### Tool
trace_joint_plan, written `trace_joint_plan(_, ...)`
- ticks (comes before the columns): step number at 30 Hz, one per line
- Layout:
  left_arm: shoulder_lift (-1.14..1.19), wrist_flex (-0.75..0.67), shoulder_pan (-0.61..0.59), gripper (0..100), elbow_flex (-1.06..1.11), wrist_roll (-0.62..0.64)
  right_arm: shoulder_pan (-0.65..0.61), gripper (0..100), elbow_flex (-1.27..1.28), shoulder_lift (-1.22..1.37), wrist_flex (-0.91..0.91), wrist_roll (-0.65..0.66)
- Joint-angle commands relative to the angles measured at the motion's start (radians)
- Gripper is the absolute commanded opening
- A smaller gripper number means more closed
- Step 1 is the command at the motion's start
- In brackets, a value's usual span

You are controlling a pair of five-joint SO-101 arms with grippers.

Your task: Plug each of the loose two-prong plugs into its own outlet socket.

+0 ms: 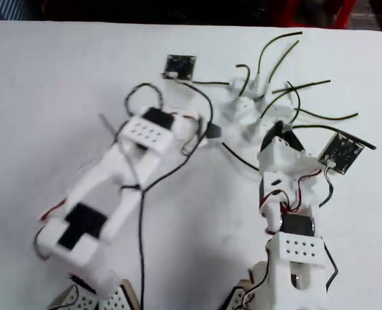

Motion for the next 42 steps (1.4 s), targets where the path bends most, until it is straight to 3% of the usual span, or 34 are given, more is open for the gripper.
trace_joint_plan(1,0.116,0.002,0.036,25,-0.166,0.066,0.013,1.7,-0.08,-0.027,-0.024,-0.003)
trace_joint_plan(8,0.384,0.034,0.033,21,-0.427,0.066,0.013,1.7,-0.08,-0.027,-0.024,-0.002)
trace_joint_plan(15,0.516,0.255,0.041,21,-0.713,0.068,0.013,1.7,-0.08,-0.027,-0.024,0.0)
trace_joint_plan(27,0.67,0.485,0.059,23,-1.008,0.061,0.008,1.7,-0.08,-0.027,-0.019,0.0)
trace_joint_plan(30,0.671,0.552,0.096,29,-1.048,0.066,0.008,1.7,-0.08,-0.027,-0.019,0.0)
trace_joint_plan(35,0.696,0.562,0.143,29,-1.049,0.068,0.008,1.7,-0.08,-0.027,-0.019,0.0)
trace_joint_plan(42,0.805,0.562,0.088,29,-1.06,0.064,0.008,1.7,-0.08,-0.027,-0.018,0.0)
